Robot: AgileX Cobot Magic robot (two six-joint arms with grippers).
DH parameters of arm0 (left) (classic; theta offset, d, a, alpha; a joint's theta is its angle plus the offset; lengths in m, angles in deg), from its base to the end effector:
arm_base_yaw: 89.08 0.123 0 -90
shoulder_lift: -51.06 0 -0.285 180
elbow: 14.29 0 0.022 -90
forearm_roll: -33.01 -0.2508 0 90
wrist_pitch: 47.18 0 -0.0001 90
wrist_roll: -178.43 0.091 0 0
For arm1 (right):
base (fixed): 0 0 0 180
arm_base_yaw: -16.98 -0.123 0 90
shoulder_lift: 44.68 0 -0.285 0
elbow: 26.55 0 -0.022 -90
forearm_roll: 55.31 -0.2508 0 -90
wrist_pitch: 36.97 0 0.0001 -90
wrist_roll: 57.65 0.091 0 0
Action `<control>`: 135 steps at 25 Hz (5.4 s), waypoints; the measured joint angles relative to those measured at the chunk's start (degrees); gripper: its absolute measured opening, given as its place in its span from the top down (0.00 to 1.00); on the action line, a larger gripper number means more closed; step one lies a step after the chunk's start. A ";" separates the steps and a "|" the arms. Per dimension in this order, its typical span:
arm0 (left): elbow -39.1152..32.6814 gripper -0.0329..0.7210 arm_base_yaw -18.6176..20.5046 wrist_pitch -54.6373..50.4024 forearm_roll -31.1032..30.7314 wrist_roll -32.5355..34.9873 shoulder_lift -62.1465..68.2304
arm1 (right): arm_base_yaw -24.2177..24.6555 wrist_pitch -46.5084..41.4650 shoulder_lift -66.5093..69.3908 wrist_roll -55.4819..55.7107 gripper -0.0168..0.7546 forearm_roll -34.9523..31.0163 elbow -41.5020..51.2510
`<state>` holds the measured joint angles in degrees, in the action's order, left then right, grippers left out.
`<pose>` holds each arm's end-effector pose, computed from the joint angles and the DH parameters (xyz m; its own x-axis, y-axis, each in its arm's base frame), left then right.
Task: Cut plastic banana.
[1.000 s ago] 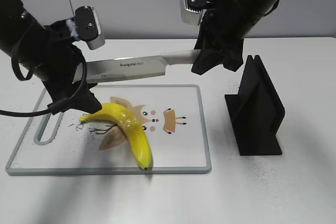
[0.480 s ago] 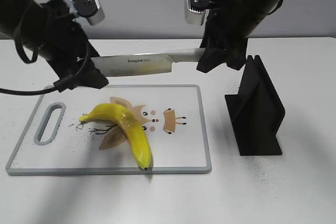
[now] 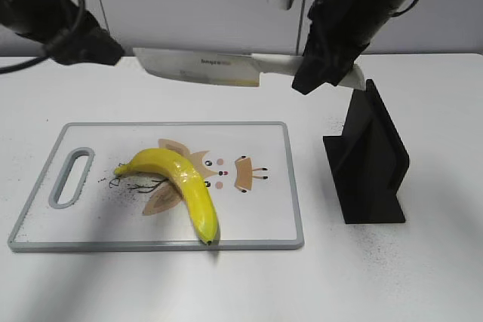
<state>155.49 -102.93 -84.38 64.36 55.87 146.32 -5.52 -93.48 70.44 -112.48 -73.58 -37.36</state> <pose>0.3145 -0.1071 0.2964 -0.3941 0.6088 -0.6886 0.7465 0.6491 0.1467 0.3606 0.1751 0.2581 -0.2986 -0.8560 -0.4220 -0.9303 0.3597 -0.0716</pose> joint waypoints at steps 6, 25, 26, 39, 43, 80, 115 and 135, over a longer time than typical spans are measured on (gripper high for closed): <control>0.91 0.12 7.79 -5.18 -10.01 -23.54 -3.40 | 0.00 -0.69 -4.05 18.78 0.77 5.15 -0.76; -10.69 0.17 10.98 -32.40 -28.64 -51.10 -19.91 | 0.04 2.53 -26.87 58.80 0.77 12.17 20.56; -12.70 0.17 10.98 -32.40 -28.69 -51.10 -22.72 | 0.04 3.61 -28.74 60.43 0.77 12.64 22.88; -32.27 0.18 10.98 -26.44 -28.74 -51.15 -61.92 | 0.04 10.02 -40.59 74.18 0.77 18.81 37.78; -35.34 0.18 10.98 -26.64 -28.87 -51.15 -73.34 | 0.04 11.20 -40.66 75.75 0.77 18.81 40.65; -39.65 0.21 10.98 -25.86 -31.35 -51.15 -86.38 | 0.04 18.46 -31.22 77.54 0.77 18.27 45.14; -39.65 0.25 10.98 -25.84 -31.35 -51.15 -86.38 | 0.04 0.23 -83.28 55.92 0.21 18.27 53.65; -39.65 0.25 10.98 -25.50 -31.35 -51.15 -86.38 | 3.50 -3.78 -107.63 55.85 0.22 18.27 59.33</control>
<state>115.83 -91.95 -109.89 33.01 4.72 59.93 -2.01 -97.26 -37.19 -56.63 -55.31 21.97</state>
